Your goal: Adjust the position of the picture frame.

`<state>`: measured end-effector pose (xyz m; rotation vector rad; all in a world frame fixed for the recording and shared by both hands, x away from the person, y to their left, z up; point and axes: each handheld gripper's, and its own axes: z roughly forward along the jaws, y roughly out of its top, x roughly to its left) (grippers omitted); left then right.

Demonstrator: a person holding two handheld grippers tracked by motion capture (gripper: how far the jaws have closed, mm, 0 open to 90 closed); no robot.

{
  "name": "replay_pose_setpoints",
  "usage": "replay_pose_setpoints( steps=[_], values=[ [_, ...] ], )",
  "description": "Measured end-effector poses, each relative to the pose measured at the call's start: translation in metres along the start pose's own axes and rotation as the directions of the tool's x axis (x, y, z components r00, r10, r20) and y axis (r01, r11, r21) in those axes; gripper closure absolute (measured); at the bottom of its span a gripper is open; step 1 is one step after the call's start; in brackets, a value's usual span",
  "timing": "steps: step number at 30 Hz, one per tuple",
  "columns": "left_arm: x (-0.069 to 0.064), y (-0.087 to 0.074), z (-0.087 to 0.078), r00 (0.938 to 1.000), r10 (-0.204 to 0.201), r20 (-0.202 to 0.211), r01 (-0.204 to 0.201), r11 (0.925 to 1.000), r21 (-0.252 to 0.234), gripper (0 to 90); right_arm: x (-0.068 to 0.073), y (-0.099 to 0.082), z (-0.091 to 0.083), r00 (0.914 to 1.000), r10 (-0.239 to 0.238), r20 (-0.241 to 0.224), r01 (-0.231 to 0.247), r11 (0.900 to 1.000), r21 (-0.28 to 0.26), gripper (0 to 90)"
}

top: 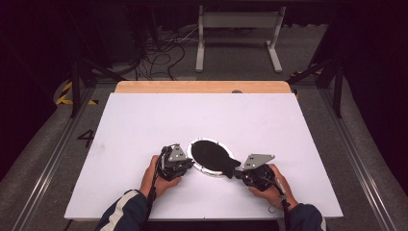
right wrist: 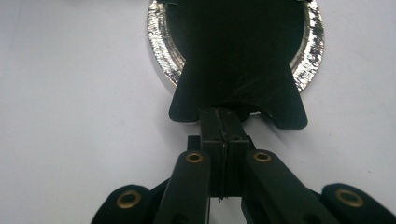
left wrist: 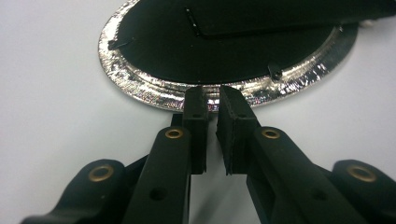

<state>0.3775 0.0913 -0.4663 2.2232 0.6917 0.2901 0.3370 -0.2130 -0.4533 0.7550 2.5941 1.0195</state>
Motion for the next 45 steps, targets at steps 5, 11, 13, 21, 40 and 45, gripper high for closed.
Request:
replay_pose_setpoints(
  steps=[5,11,13,21,40,45],
  values=[
    [0.002,0.002,0.002,0.9999,-0.004,-0.010,0.004,1.0000,0.001,85.9,0.004,0.002,0.002,0.9998,-0.018,-0.004,0.018,0.9998,-0.001,90.0],
    [0.001,0.003,0.002,1.0000,-0.006,-0.005,0.006,1.0000,0.006,85.9,0.006,0.002,0.003,0.9998,-0.016,-0.010,0.015,0.9999,-0.004,90.0],
    [0.001,0.003,0.002,0.9999,-0.014,-0.005,0.014,0.9999,0.008,85.9,0.006,0.002,0.003,0.9999,-0.009,-0.011,0.009,0.9999,-0.005,90.0],
    [0.000,0.003,0.001,0.9999,-0.016,0.006,0.016,0.9998,0.012,82.7,0.006,0.002,0.003,0.9997,-0.016,-0.017,0.016,0.9999,-0.005,90.0],
    [-0.014,0.004,0.001,0.9983,0.051,0.028,-0.051,0.9982,0.030,88.7,-0.022,-0.002,-0.002,0.9841,0.057,0.168,-0.046,0.9967,-0.066,88.9],
    [-0.013,0.006,0.003,0.9965,0.079,0.026,-0.080,0.9963,0.030,89.2,-0.021,-0.003,0.004,0.9844,0.064,0.164,-0.056,0.9969,-0.056,90.0]
  ],
)
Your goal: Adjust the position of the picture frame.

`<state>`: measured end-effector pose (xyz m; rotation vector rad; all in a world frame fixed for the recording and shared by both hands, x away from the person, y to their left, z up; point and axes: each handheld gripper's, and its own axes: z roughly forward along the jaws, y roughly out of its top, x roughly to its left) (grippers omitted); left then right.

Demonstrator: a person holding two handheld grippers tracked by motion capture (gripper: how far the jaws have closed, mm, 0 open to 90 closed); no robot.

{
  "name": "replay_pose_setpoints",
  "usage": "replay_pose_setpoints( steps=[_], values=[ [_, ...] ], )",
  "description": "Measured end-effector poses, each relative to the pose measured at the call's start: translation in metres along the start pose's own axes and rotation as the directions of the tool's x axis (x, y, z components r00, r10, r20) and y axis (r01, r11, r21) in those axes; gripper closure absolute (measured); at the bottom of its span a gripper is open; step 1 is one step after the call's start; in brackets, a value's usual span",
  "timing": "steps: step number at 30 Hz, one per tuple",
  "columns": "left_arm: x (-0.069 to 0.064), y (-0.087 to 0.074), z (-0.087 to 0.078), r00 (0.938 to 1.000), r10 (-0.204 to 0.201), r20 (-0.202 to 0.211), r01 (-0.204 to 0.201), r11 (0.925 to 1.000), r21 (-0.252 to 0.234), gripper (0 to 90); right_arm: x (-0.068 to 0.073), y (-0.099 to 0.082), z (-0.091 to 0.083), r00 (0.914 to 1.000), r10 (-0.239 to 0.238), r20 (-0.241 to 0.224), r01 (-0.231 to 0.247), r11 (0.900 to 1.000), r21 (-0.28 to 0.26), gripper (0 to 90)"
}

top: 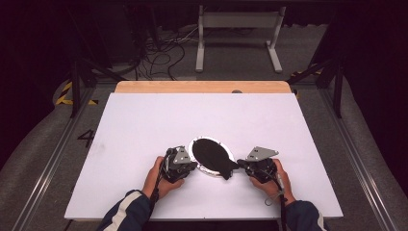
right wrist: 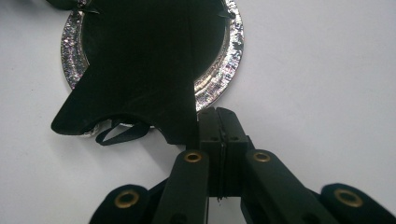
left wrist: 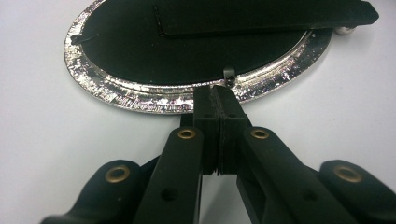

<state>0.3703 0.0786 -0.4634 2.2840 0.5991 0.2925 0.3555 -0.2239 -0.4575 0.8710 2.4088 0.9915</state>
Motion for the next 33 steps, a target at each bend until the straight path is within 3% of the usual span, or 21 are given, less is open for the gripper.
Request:
replay_pose_setpoints(
  steps=[7,12,19,25,29,31,33],
  values=[
    [0.006,0.004,0.003,0.9999,0.002,0.010,-0.002,1.0000,0.001,89.5,0.002,-0.002,-0.001,0.9998,0.021,-0.002,-0.021,0.9998,0.001,90.0],
    [0.012,0.007,0.007,1.0000,-0.001,0.005,0.001,1.0000,-0.001,88.3,0.010,-0.002,-0.003,0.9992,0.028,0.028,-0.028,0.9996,0.003,90.0],
    [0.020,0.014,0.013,0.9992,-0.016,-0.036,0.016,0.9999,0.006,86.5,0.016,-0.004,-0.004,0.9989,0.045,0.011,-0.045,0.9990,-0.005,90.0],
    [0.029,0.019,0.018,0.9980,-0.007,-0.062,0.007,1.0000,0.006,87.2,0.027,-0.001,-0.003,0.9995,0.030,0.011,-0.030,0.9995,-0.002,90.0],
    [0.033,0.020,0.020,0.9966,-0.025,-0.078,0.025,0.9997,0.002,88.2,0.034,0.000,-0.002,0.9996,0.023,-0.017,-0.023,0.9997,-0.009,90.0],
    [0.035,0.018,0.018,0.9949,-0.053,-0.085,0.053,0.9986,0.004,85.9,0.038,0.002,-0.001,0.9996,0.004,-0.027,-0.004,1.0000,-0.007,90.0],
    [0.035,0.014,0.013,0.9934,-0.095,-0.064,0.096,0.9954,0.006,82.3,0.040,0.003,0.000,0.9994,-0.019,-0.029,0.019,0.9998,-0.004,90.0]
  ],
)
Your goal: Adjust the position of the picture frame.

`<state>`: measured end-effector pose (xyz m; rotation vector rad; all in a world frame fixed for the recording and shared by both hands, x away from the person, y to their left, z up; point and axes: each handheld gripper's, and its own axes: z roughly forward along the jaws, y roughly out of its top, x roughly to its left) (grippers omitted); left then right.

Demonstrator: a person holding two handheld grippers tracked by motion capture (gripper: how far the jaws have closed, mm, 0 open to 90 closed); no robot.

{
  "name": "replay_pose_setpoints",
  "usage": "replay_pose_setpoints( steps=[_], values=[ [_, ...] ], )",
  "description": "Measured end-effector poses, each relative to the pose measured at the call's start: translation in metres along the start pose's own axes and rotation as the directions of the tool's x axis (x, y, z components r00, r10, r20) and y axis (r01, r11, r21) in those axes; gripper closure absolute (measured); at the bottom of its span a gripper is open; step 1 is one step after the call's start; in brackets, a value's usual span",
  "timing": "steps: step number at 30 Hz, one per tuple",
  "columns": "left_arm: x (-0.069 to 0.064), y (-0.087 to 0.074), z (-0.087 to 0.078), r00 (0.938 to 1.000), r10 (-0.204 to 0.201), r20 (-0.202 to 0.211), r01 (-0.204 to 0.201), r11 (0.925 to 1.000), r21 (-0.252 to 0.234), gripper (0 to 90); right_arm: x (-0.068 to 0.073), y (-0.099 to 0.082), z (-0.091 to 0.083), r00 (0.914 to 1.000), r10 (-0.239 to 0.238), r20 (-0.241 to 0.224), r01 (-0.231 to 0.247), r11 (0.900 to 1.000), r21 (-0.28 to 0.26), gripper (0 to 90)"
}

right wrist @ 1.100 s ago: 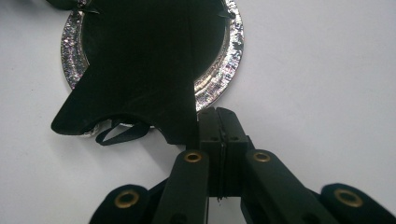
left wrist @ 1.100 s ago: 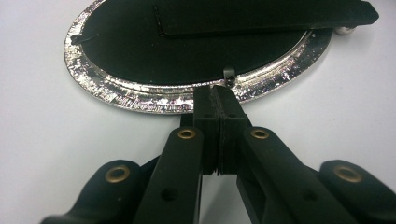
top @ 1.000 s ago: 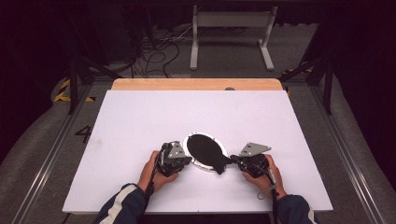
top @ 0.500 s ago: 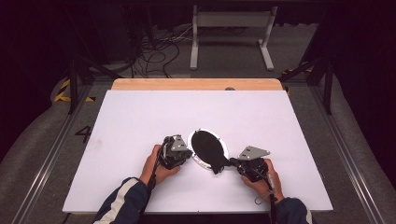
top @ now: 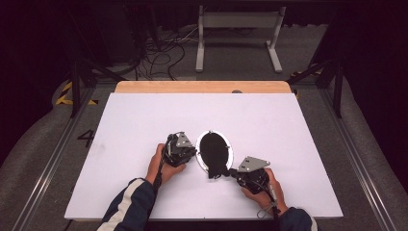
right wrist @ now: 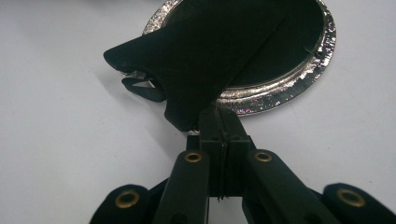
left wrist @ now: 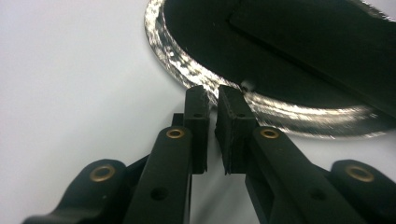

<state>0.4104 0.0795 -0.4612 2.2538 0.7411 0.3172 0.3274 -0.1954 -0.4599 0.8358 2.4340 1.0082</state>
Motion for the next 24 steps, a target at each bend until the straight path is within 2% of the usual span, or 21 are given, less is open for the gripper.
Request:
replay_pose_setpoints(
  steps=[1,5,6,8,9,11,16,18,21,24],
  values=[
    [-0.001,-0.003,-0.003,1.0000,0.003,-0.001,-0.003,1.0000,0.000,82.0,0.000,0.000,0.000,0.9999,-0.012,0.002,0.012,0.9999,0.003,89.9],
    [-0.015,-0.012,-0.012,0.9986,0.033,0.041,-0.034,0.9994,0.006,82.1,-0.003,-0.001,0.000,0.9998,-0.005,-0.021,0.005,1.0000,-0.004,89.4],
    [-0.015,-0.012,-0.012,0.9986,0.033,0.041,-0.034,0.9994,0.006,82.3,-0.002,0.000,0.000,0.9997,-0.013,-0.019,0.013,0.9999,0.001,89.4],
    [-0.020,-0.012,-0.011,0.9970,0.064,0.043,-0.064,0.9979,-0.001,82.2,-0.002,0.000,0.000,0.9995,-0.026,-0.017,0.026,0.9997,0.004,89.4],
    [-0.022,-0.011,-0.009,0.9970,0.060,0.050,-0.059,0.9982,-0.012,81.6,0.000,0.001,0.000,0.9992,-0.033,-0.024,0.034,0.9994,0.007,89.4],
    [-0.022,-0.010,-0.007,0.9969,0.056,0.056,-0.055,0.9983,-0.022,81.6,0.001,0.002,0.000,0.9990,-0.035,-0.026,0.036,0.9993,0.008,89.7],
    [-0.022,-0.007,-0.004,0.9974,0.065,0.033,-0.064,0.9978,-0.017,81.0,0.001,0.002,0.001,0.9988,-0.038,-0.031,0.038,0.9992,0.007,87.8],
    [-0.020,-0.003,-0.002,0.9972,0.070,0.028,-0.070,0.9975,-0.015,79.6,0.001,0.002,0.002,0.9990,-0.042,-0.018,0.042,0.9991,0.006,87.1],
    [-0.019,-0.001,0.002,0.9982,0.053,0.026,-0.053,0.9984,-0.019,80.2,0.001,0.002,0.002,0.9990,-0.043,-0.011,0.043,0.9991,0.005,87.3],
    [-0.018,-0.001,0.002,0.9981,0.055,0.026,-0.055,0.9983,-0.021,80.2,0.000,0.002,0.003,0.9990,-0.041,-0.017,0.041,0.9991,0.003,87.3]
  ],
)
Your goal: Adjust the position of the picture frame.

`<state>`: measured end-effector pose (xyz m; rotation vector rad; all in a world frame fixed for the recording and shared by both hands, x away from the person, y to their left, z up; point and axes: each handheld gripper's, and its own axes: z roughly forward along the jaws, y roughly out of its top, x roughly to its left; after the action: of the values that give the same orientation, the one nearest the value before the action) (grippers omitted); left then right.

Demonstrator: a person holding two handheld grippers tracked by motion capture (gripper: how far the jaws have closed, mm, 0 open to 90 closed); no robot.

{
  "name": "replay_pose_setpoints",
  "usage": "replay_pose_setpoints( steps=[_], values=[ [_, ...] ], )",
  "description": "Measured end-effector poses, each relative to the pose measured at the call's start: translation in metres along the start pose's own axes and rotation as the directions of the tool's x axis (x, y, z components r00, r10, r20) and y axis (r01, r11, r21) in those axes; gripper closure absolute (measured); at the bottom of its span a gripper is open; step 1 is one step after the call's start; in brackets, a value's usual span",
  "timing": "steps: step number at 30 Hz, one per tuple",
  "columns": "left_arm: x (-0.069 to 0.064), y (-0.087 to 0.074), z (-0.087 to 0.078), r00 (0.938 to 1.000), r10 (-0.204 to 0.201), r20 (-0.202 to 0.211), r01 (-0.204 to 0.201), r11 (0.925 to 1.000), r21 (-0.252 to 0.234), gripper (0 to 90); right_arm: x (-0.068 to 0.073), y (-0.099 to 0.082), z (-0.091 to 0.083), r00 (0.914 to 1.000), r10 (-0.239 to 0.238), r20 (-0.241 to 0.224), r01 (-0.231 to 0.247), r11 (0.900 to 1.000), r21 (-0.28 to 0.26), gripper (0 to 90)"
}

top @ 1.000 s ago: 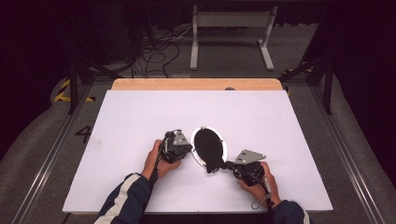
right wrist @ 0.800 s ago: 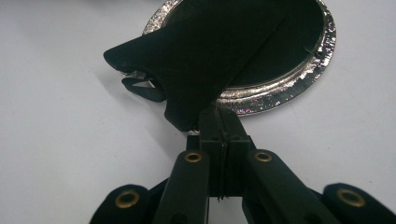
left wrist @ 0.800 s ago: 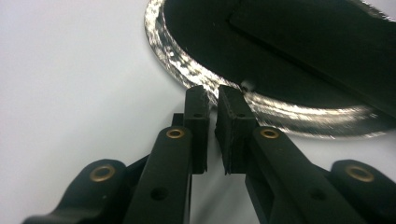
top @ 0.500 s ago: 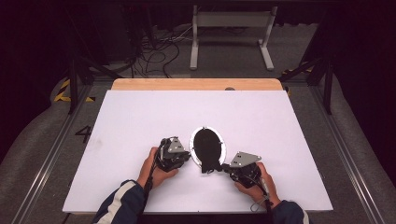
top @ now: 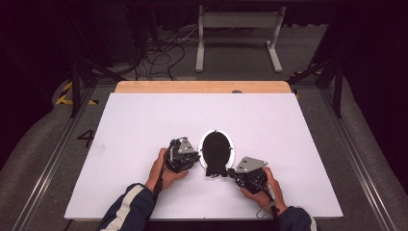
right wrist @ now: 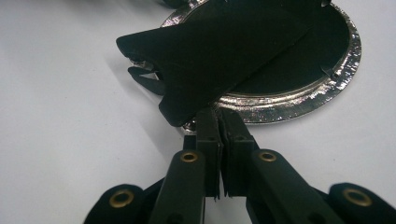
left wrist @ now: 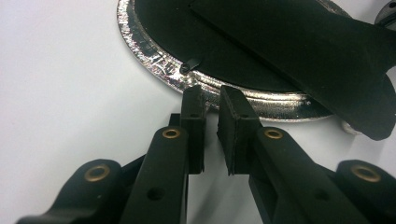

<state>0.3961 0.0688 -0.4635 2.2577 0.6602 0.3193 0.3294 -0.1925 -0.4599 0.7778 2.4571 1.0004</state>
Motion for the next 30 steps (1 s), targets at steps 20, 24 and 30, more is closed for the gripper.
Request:
replay_pose_setpoints(
  steps=[20,24,30],
  values=[
    [0.001,0.005,0.004,0.9996,0.012,-0.025,-0.012,0.9999,0.005,76.7,-0.003,-0.001,0.000,0.9998,-0.008,-0.018,0.008,0.9999,-0.010,87.2],
    [0.002,0.003,-0.002,0.9998,0.005,-0.017,-0.004,1.0000,0.002,75.6,-0.003,-0.001,0.000,0.9997,-0.013,-0.018,0.013,0.9999,-0.010,87.2],
    [0.003,-0.007,-0.024,0.9995,0.030,-0.006,-0.031,0.9992,-0.024,71.6,-0.003,-0.002,0.000,0.9997,-0.004,-0.024,0.004,0.9999,-0.011,86.6]
  ],
)
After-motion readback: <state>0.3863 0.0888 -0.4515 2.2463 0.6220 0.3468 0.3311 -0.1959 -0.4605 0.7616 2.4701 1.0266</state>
